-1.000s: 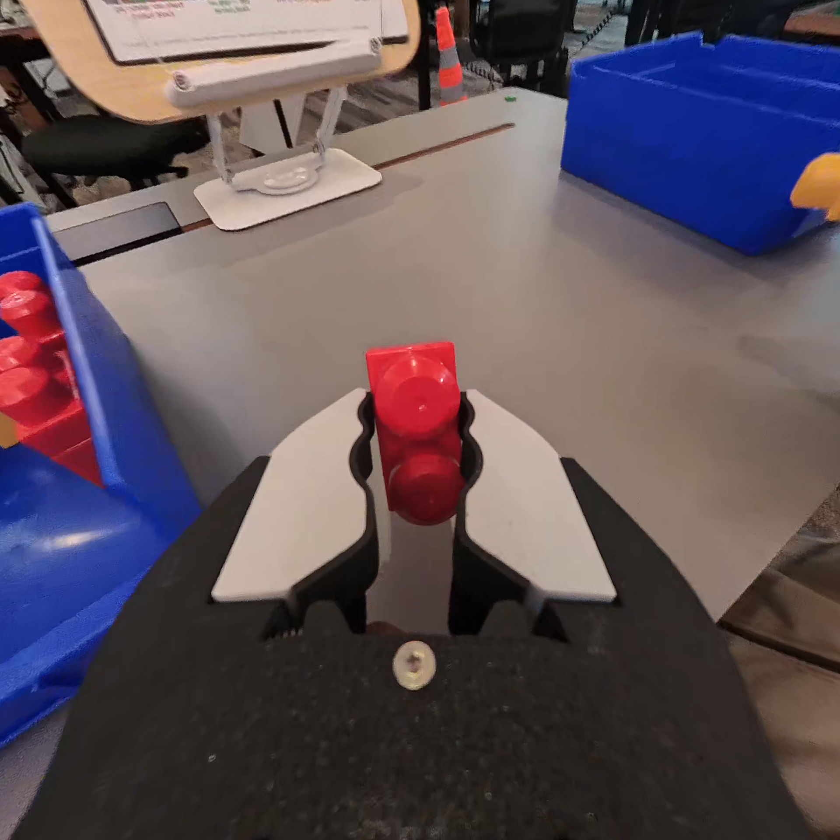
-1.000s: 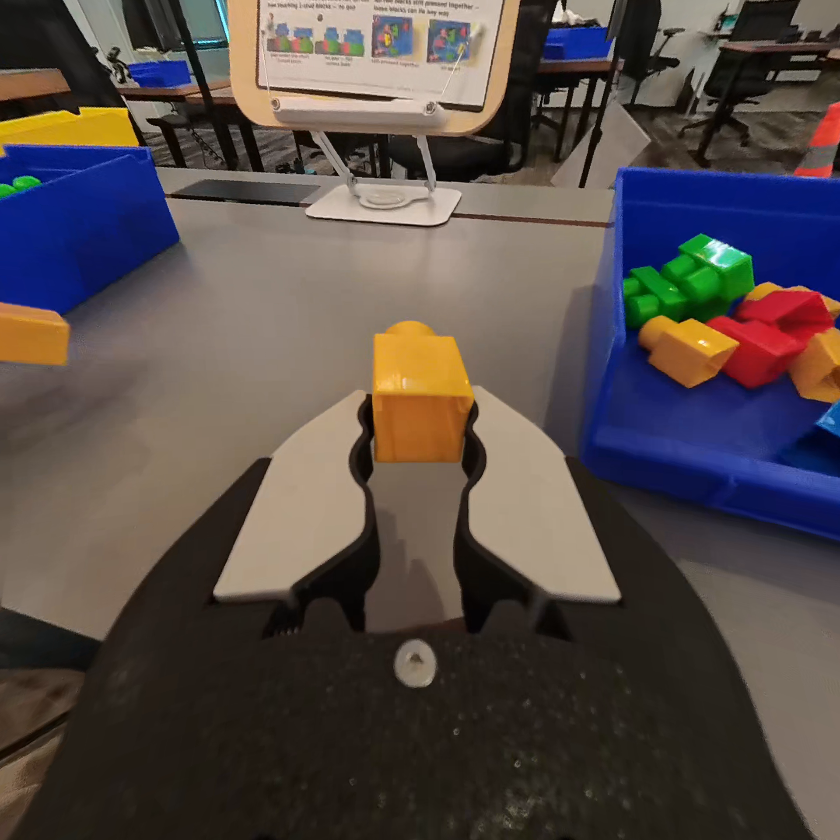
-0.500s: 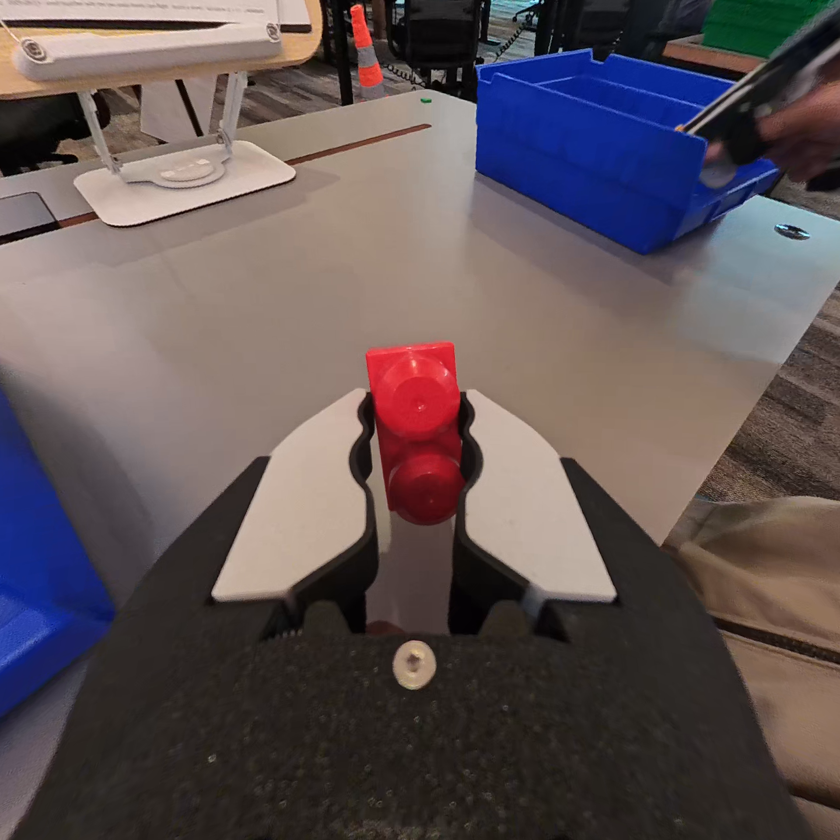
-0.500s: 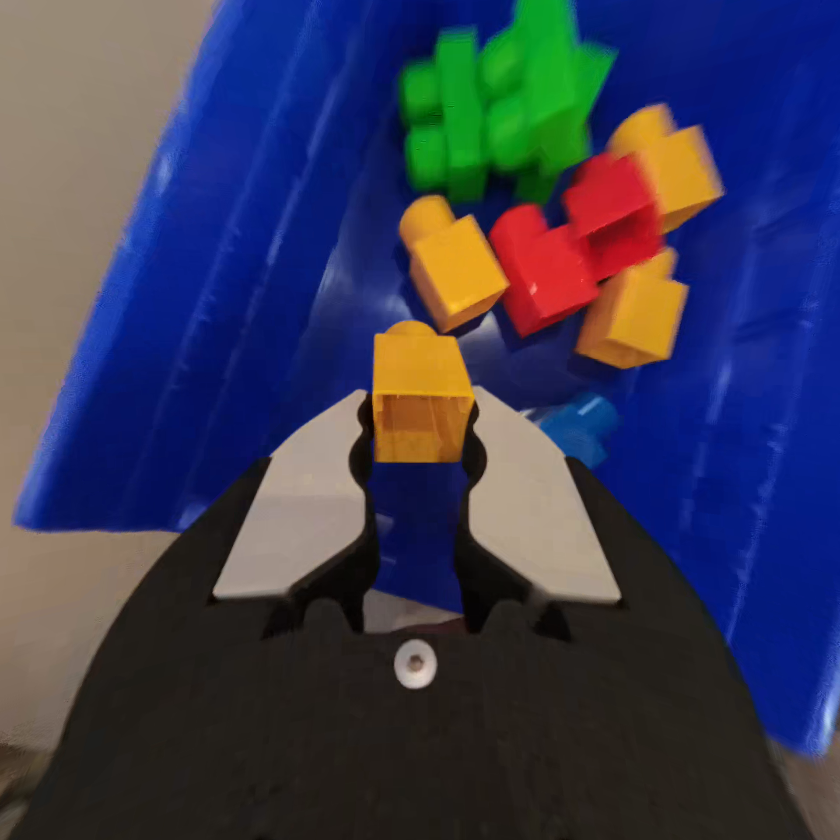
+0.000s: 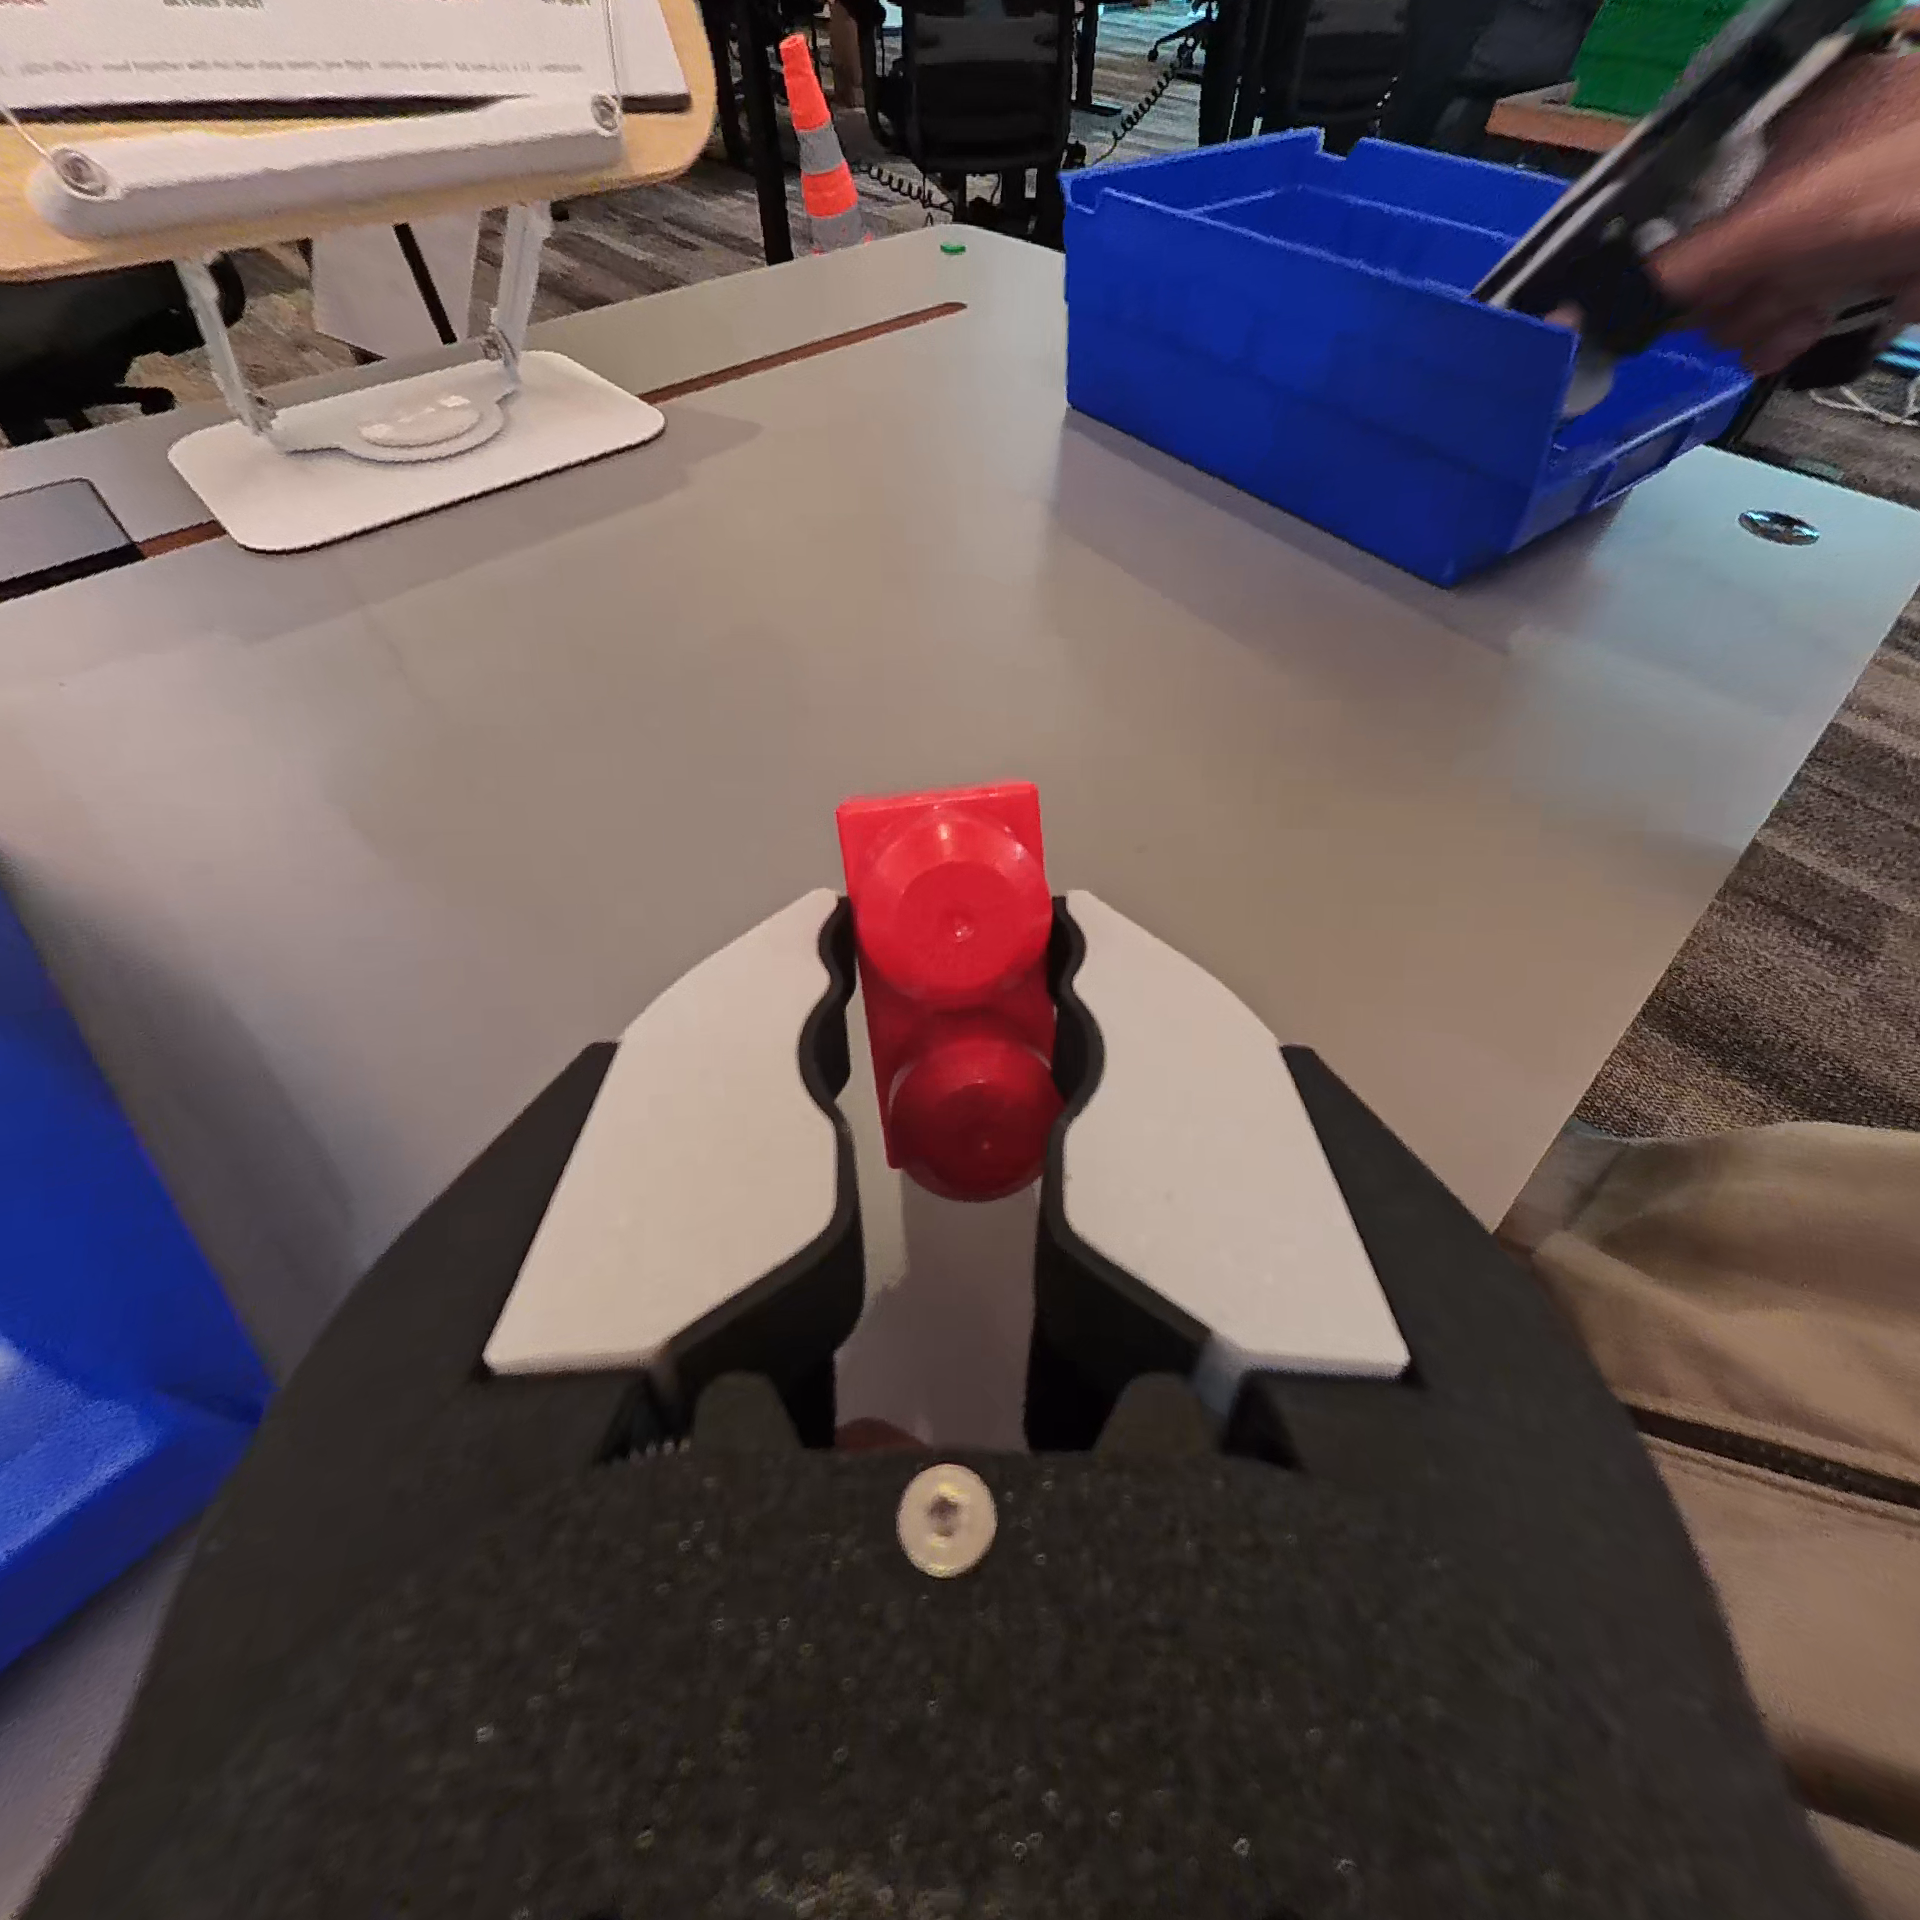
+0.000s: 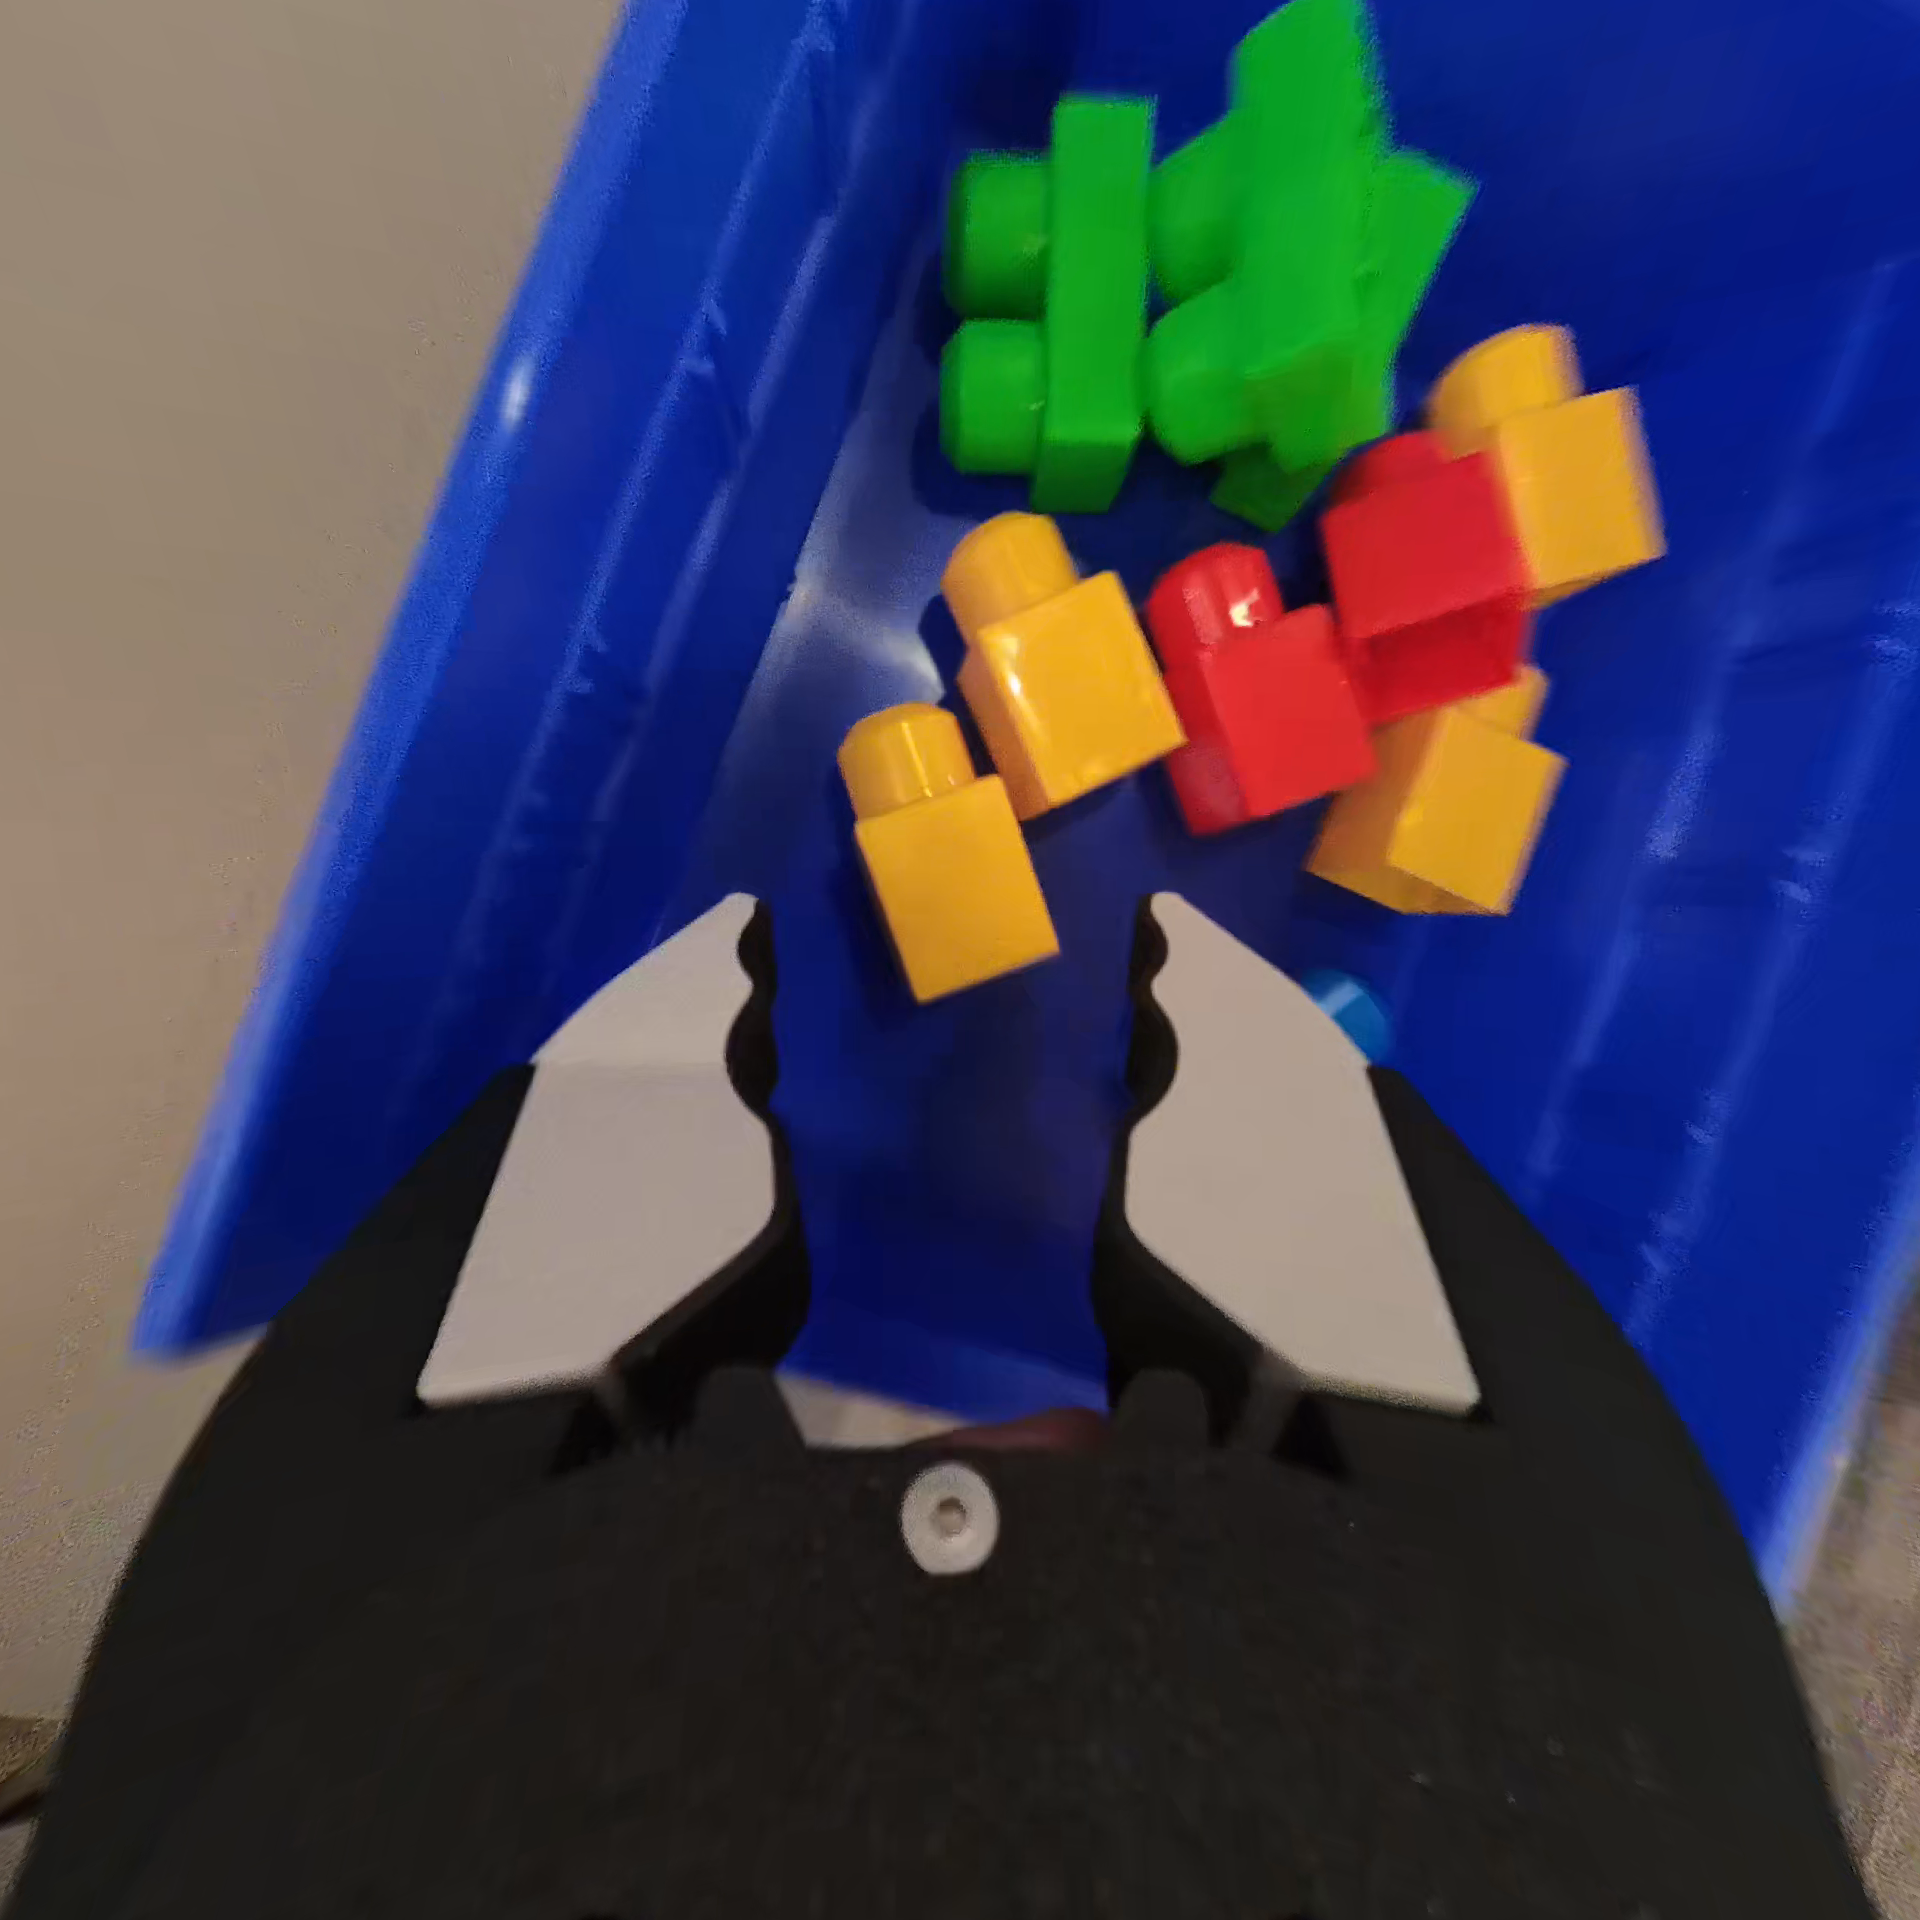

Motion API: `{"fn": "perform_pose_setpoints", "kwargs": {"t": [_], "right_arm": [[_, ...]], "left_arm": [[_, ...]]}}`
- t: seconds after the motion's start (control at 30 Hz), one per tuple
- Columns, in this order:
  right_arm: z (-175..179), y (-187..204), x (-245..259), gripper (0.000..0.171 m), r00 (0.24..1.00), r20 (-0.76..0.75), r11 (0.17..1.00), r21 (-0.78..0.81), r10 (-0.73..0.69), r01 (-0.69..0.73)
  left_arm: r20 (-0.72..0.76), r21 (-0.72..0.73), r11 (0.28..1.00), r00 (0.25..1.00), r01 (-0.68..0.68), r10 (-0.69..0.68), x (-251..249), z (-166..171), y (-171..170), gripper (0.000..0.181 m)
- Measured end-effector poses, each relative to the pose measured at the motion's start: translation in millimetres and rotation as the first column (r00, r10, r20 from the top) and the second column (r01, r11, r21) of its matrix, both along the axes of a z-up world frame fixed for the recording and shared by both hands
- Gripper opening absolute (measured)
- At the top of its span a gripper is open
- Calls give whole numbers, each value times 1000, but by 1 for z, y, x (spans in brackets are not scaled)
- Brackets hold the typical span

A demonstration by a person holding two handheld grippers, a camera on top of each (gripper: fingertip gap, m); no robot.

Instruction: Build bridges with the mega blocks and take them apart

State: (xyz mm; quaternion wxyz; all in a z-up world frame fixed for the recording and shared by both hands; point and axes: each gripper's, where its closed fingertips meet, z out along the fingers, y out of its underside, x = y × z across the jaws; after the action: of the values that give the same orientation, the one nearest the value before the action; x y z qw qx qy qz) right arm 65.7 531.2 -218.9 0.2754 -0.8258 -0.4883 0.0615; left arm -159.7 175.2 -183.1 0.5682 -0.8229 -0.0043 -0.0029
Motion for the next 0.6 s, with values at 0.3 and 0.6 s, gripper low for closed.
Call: {"fn": "perform_pose_setpoints", "kwargs": {"t": [0.3,0.6], "right_arm": [[96,-184,-53,73,771,-536,901,419,343,-109],[12,-278,-108,75,742,-556,915,353,375,-197]], "left_arm": [[-4,23,997,997,-76,77,-32,7,-9,35],[-27,17,996,996,-84,85,-37,6,-12,35]]}}
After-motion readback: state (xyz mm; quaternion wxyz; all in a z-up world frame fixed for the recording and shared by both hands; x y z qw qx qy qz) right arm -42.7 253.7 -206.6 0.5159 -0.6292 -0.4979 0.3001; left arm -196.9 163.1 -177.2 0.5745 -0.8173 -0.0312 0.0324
